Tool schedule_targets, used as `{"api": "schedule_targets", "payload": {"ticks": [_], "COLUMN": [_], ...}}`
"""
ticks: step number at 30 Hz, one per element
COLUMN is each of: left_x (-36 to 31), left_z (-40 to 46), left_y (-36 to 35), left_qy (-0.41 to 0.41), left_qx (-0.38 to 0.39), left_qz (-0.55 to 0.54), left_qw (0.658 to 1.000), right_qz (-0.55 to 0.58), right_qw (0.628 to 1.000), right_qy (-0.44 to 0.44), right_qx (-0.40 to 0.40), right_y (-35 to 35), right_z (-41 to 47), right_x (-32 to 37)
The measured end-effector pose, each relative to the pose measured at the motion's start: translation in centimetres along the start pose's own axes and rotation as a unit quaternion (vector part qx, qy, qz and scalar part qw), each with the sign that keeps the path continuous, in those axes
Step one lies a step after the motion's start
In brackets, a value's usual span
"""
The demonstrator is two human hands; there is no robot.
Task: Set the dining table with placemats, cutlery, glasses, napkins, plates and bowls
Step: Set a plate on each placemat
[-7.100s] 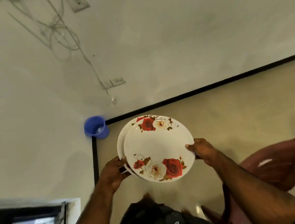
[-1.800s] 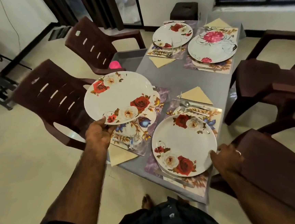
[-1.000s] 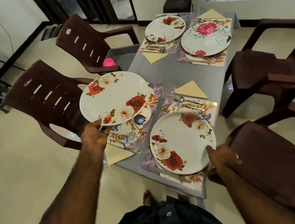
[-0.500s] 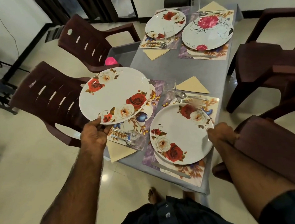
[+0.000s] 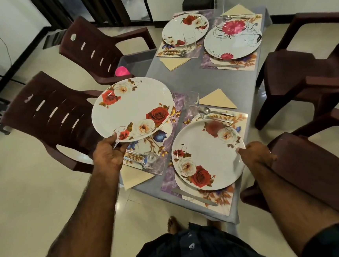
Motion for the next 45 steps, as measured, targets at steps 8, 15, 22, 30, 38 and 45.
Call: {"api": "schedule_targets", "payload": {"ticks": [8, 15, 22, 30, 38, 45], "left_x": [-0.4, -1.9, -5.1, -6.5, -5.5, -5.0], "left_z": [1.4, 3.4, 10.1, 21.1, 28.1, 31.1], "left_y": [0.0, 1.5, 4.0, 4.7, 2.9, 0.8], "left_qy": [0.001, 0.003, -0.01, -0.008, -0.03, -0.047], "left_qx": [-0.007, 0.011, 0.072, 0.171, 0.207, 0.226], "left_qz": [0.014, 0.099, 0.18, 0.3, 0.443, 0.5], "left_qw": [1.0, 0.995, 0.981, 0.939, 0.872, 0.835], "right_qz": [0.096, 0.298, 0.321, 0.234, 0.096, 0.041], "right_qw": [0.985, 0.925, 0.917, 0.961, 0.995, 0.999], "right_qy": [0.089, 0.207, 0.169, 0.103, 0.002, -0.029], "right_qx": [-0.117, 0.115, 0.166, 0.103, 0.038, 0.001], "right_y": [0.8, -3.4, -8.3, -13.6, -16.8, -17.8], "right_z": [-3.5, -6.0, -5.7, -5.0, -4.3, -4.9], "right_x": [3.4, 18.1, 27.7, 29.3, 25.0, 25.3]}}
Point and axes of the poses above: each hand's wrist, its own z-axis towards the middle knuckle, its own y-axis out of the back of the hand, x = y × z, the point moved 6 cm from there along z, towards the middle knuckle, and after that the axes turned 13 degrees about z, right-handed, at the moved point
